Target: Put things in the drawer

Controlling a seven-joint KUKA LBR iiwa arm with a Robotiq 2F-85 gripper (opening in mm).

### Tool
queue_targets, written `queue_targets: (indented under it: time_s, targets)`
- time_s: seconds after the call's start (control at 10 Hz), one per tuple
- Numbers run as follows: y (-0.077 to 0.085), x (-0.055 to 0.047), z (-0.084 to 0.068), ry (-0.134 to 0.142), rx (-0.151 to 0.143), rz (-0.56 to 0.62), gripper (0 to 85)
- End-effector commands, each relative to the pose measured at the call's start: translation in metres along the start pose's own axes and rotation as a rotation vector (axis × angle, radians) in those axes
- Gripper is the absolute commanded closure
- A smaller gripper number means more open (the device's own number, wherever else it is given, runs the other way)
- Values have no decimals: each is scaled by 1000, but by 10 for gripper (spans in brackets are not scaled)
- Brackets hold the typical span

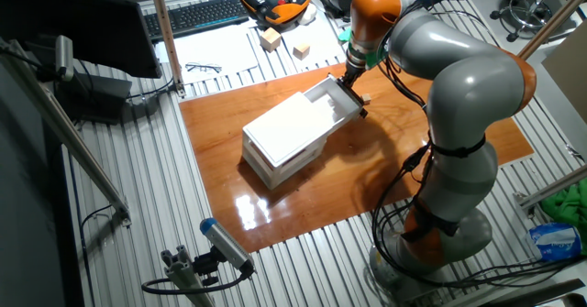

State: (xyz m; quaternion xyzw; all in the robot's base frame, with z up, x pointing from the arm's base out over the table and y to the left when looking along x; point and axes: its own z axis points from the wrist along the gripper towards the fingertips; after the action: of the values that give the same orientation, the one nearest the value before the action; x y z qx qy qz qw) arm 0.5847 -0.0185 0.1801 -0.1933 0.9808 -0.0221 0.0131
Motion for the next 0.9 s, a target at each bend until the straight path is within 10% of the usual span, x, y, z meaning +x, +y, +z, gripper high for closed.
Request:
queue_targets:
  time_s: [0.0, 0.2, 0.4, 0.8]
  targets:
    - [0, 0, 0, -1, -2, 3, 850]
    - [2, 0, 0, -14, -28, 39, 850]
    - [4, -1, 0, -33, -18, 73, 340]
    - [5, 0, -4, -43, -11, 90, 340]
